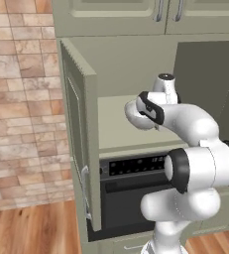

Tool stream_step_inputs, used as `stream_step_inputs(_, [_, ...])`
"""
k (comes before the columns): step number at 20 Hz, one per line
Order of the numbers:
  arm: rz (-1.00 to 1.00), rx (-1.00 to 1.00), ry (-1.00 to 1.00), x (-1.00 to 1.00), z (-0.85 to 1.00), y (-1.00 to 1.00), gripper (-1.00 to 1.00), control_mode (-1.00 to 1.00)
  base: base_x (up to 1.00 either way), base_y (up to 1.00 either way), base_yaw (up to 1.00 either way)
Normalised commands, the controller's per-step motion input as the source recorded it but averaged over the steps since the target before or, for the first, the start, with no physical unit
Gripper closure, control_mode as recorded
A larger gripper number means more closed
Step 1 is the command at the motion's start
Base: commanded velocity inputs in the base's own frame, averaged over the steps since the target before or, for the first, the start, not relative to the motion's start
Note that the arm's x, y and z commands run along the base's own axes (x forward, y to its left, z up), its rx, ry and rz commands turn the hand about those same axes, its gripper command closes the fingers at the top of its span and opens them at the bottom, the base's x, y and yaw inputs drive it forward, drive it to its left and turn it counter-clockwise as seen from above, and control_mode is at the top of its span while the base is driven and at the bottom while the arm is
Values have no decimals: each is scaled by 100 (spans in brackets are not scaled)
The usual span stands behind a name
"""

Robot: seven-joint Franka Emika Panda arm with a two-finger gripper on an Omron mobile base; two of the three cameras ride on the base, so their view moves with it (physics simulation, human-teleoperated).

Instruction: Pick the mug and place it in the sink. Pick the bowl and place it in the open cabinet and then close the cabinet.

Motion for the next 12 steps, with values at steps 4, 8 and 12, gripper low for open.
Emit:
stream_step_inputs(4, [0,0,-16,-34,6,0,-100,-100,0,0,0])
stream_step_inputs(8, [0,0,-24,-45,46,0,-100,-100,0,0,0])
stream_step_inputs(12, [0,1,-16,-43,76,-1,-100,-100,0,0,0])
